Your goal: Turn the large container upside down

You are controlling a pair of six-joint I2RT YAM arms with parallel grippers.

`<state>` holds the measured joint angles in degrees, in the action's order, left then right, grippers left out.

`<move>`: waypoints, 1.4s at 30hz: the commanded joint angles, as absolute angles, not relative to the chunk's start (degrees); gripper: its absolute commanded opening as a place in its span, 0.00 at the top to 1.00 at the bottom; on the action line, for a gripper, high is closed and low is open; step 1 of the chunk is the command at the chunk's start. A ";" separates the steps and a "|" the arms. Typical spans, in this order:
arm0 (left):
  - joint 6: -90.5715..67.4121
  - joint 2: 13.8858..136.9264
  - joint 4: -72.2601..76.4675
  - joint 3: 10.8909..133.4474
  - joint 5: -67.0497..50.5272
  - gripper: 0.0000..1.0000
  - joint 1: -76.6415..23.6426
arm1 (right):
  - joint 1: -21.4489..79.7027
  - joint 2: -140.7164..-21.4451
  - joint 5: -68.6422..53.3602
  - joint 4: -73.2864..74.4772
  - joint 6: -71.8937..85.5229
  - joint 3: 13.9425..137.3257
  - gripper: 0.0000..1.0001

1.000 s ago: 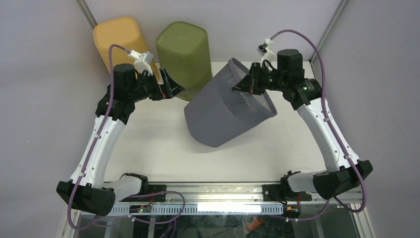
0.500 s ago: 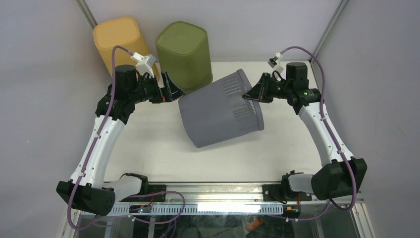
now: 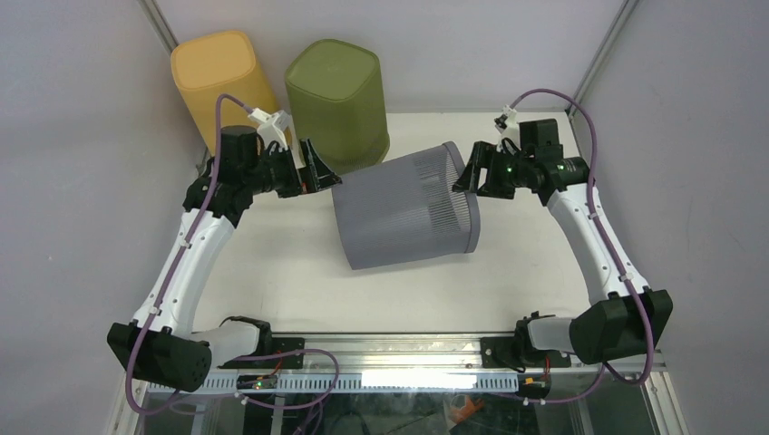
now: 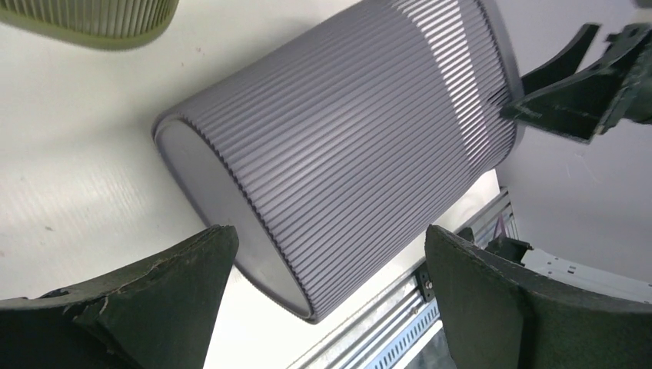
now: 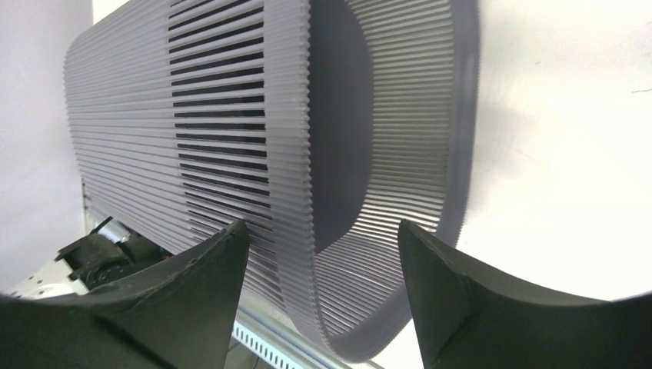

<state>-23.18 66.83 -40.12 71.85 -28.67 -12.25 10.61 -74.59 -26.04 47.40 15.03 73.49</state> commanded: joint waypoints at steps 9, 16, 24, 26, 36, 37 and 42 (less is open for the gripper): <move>-36.45 64.75 -30.54 60.62 -36.24 0.01 -11.45 | 14.98 -76.82 -12.91 51.49 13.22 85.14 0.32; -39.50 65.18 -26.13 56.11 -39.01 0.01 -11.46 | 16.93 -78.47 -9.38 52.53 12.32 86.39 0.47; -37.68 67.68 -25.85 56.87 -42.58 0.01 -11.87 | 17.24 -79.10 -6.74 53.03 11.14 86.00 0.74; -37.57 67.88 -25.85 57.46 -43.00 0.01 -12.07 | 17.23 -79.41 -6.20 52.99 11.16 85.64 0.76; -40.62 70.79 -22.25 60.67 -43.03 0.01 -15.79 | 17.23 -80.11 -5.46 52.21 10.92 84.38 0.77; -40.98 71.28 -21.38 61.29 -43.06 0.01 -16.23 | 17.25 -80.14 -5.38 52.12 10.84 84.27 0.77; -42.97 72.87 -19.20 67.83 -42.09 0.01 -19.48 | 17.17 -79.95 -4.92 52.14 10.72 83.52 0.78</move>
